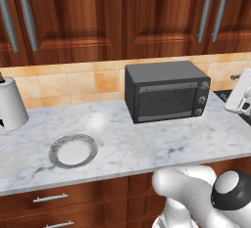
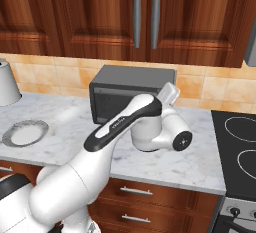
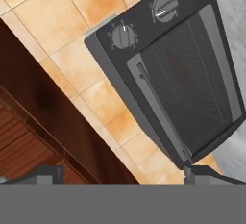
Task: Pull the toaster oven rack outwards. Pick up the baguette from the plate and place it on the toaster oven rack. Close the toaster oven door fully and set the temperature to the lowest setting.
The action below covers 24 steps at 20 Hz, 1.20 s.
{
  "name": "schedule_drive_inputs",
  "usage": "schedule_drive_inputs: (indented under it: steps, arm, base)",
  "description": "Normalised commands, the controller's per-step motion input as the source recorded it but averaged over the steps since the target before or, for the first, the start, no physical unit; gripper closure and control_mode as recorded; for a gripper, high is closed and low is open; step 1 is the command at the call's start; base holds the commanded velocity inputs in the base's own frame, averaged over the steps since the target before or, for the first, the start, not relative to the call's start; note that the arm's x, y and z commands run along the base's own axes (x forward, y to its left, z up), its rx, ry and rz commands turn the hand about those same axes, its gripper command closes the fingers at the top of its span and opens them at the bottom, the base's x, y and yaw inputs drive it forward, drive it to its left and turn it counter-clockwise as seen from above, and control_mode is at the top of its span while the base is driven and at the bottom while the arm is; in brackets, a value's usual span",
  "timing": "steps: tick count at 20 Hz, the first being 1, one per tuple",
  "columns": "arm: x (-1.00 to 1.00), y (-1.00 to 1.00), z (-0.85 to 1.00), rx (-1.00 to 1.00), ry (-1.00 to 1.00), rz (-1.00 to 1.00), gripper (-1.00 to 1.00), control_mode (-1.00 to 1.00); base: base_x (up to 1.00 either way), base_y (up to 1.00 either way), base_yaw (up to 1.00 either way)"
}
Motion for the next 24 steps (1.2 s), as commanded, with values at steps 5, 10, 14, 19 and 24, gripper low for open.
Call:
schedule_drive_inputs:
  steps: [5,10,14,19,24]
  arm:
    - [0.03,0.06,-0.14,0.0,0.0,-0.03,-1.0,-1.0]
    - [0.08,0.15,-0.14,-0.01,0.0,-0.05,-1.0,-1.0]
    - [0.13,0.14,-0.04,0.0,0.0,-0.06,-1.0,-1.0]
    - [0.2,0.02,0.0,0.0,0.0,-0.05,-1.0,-1.0]
    - [0.19,-0.01,0.0,0.0,0.0,-0.02,-1.0,-1.0]
  base:
    - [0.0,0.0,0.0]
    - [0.0,0.0,0.0]
    - [0.0,0.0,0.0]
    - [0.0,0.0,0.0]
    - [0.0,0.0,0.0]
